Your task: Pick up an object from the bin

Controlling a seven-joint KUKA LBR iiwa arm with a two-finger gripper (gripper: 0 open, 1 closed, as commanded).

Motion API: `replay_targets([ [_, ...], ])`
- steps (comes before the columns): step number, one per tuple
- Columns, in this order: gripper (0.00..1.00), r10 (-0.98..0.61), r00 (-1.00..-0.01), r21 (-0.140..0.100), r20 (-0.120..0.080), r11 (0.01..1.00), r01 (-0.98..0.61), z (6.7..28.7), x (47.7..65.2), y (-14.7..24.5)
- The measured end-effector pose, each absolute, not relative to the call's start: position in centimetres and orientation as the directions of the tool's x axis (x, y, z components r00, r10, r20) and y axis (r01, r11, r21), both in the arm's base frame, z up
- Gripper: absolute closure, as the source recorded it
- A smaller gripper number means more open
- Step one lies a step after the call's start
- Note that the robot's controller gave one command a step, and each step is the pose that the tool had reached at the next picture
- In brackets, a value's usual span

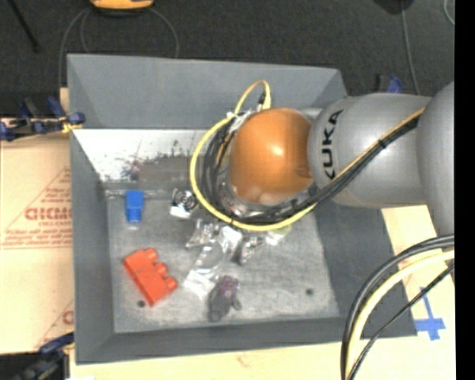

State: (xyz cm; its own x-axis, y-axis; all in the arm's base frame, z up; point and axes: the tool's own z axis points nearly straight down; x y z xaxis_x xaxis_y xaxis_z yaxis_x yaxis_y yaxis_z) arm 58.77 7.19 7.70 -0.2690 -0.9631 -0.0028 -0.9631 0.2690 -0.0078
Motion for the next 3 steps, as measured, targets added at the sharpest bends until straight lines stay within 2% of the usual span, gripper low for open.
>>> replay_targets([
  [1, 0.0, -0.97, -0.243, -0.021, -0.008, 0.243, -0.97, 7.79, 56.83, 8.19],
  [2, 1.0, -0.969, -0.249, -0.017, -0.004, 0.249, -0.968, 7.99, 56.89, 8.13],
  [3, 1.0, -0.967, -0.254, -0.004, -0.001, 0.254, -0.967, 8.43, 57.01, 7.97],
])
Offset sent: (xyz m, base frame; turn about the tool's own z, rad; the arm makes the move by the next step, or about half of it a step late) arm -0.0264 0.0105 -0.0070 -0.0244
